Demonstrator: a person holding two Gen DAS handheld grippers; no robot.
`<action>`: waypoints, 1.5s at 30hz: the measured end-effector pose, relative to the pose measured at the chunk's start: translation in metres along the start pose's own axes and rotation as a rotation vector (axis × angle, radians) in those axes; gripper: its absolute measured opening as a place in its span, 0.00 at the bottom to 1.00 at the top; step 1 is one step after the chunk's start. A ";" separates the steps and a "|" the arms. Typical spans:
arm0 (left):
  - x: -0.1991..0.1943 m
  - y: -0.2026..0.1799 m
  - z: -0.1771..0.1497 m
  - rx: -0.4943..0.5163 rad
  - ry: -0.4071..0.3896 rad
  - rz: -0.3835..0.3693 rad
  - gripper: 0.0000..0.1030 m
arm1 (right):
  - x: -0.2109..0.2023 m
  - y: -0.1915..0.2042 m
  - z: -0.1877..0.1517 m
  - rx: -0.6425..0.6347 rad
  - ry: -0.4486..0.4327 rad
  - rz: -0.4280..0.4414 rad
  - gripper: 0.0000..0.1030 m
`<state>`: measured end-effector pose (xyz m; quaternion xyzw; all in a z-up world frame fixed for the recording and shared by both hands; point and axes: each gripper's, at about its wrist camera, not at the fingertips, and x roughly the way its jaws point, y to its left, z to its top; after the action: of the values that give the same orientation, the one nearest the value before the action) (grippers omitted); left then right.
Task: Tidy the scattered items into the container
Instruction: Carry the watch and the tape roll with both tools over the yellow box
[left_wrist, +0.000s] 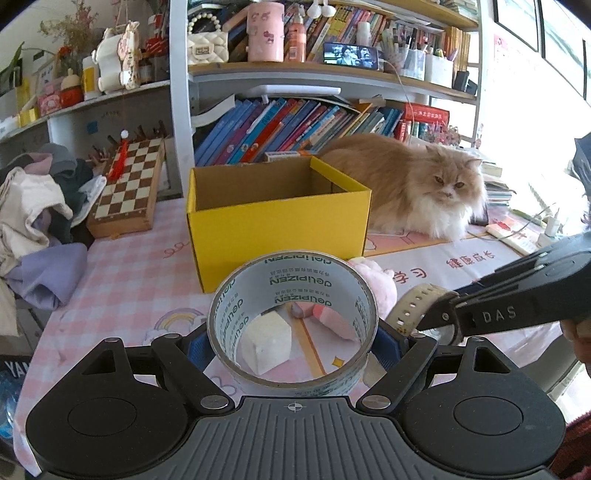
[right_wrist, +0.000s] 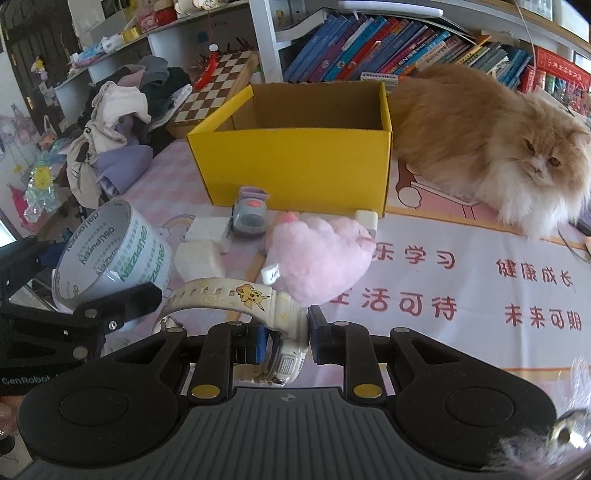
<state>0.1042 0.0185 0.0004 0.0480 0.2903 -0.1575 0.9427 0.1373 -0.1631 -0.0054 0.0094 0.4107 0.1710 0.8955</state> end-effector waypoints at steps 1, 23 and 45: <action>-0.001 0.000 0.003 0.000 -0.002 0.001 0.83 | 0.000 0.000 0.002 -0.003 -0.002 0.005 0.20; 0.013 0.009 0.101 -0.001 -0.115 0.074 0.83 | -0.012 -0.039 0.122 -0.174 -0.164 0.110 0.20; 0.147 0.055 0.191 0.053 0.036 0.120 0.83 | 0.114 -0.074 0.259 -0.439 -0.125 0.120 0.20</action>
<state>0.3389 -0.0040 0.0759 0.0933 0.2997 -0.1076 0.9434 0.4201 -0.1650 0.0710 -0.1508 0.3063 0.3083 0.8879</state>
